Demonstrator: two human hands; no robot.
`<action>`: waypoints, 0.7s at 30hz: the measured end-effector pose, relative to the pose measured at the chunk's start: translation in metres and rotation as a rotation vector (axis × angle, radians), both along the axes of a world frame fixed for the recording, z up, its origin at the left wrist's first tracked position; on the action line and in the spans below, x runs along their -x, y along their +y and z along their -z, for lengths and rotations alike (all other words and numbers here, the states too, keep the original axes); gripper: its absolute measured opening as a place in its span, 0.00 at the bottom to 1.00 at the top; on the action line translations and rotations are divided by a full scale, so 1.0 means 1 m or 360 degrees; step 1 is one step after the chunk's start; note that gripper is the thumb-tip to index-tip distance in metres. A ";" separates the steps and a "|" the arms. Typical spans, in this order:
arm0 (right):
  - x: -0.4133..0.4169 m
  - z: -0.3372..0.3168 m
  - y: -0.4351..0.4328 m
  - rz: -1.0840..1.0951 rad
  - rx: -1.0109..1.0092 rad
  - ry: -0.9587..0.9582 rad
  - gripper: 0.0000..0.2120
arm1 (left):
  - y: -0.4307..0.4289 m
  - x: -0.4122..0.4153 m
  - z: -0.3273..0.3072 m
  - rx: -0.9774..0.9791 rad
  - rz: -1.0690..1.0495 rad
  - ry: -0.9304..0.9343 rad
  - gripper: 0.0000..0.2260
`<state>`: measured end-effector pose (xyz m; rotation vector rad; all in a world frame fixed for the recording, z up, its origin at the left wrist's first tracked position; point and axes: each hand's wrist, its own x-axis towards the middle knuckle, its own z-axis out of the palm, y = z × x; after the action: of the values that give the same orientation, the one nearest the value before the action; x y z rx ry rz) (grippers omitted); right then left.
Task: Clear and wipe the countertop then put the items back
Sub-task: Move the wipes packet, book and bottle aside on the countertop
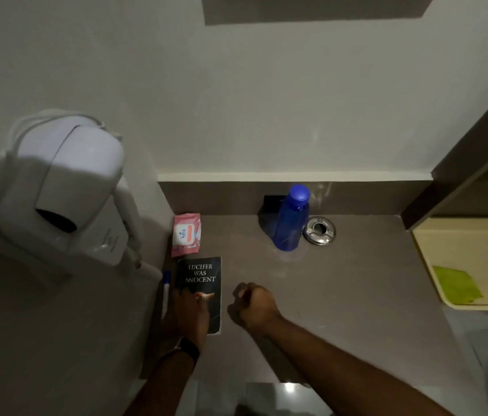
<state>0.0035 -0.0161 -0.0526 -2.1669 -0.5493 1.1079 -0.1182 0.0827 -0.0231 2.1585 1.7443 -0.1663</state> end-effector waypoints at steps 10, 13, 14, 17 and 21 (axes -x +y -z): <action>-0.152 -0.072 -0.026 0.0624 -0.0261 -0.0754 0.28 | -0.010 -0.172 -0.079 0.0239 0.0553 -0.0879 0.34; -0.179 -0.075 -0.018 0.0543 -0.0211 -0.0678 0.40 | -0.002 -0.212 -0.087 0.0301 0.0613 -0.0936 0.40; -0.185 -0.073 -0.015 0.0499 -0.0210 -0.0655 0.41 | 0.000 -0.220 -0.087 0.0304 0.0651 -0.0899 0.38; -0.190 -0.063 -0.008 0.0319 -0.0232 -0.0651 0.33 | 0.005 -0.232 -0.077 0.0278 0.0737 -0.0824 0.32; -0.190 -0.053 -0.002 0.0286 -0.0244 -0.0709 0.27 | 0.006 -0.232 -0.066 0.0203 0.0778 -0.0859 0.30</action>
<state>0.1939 -0.0177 0.0005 -2.2790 -0.5952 0.4691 0.1140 0.0891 0.0432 2.2228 0.8802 0.1680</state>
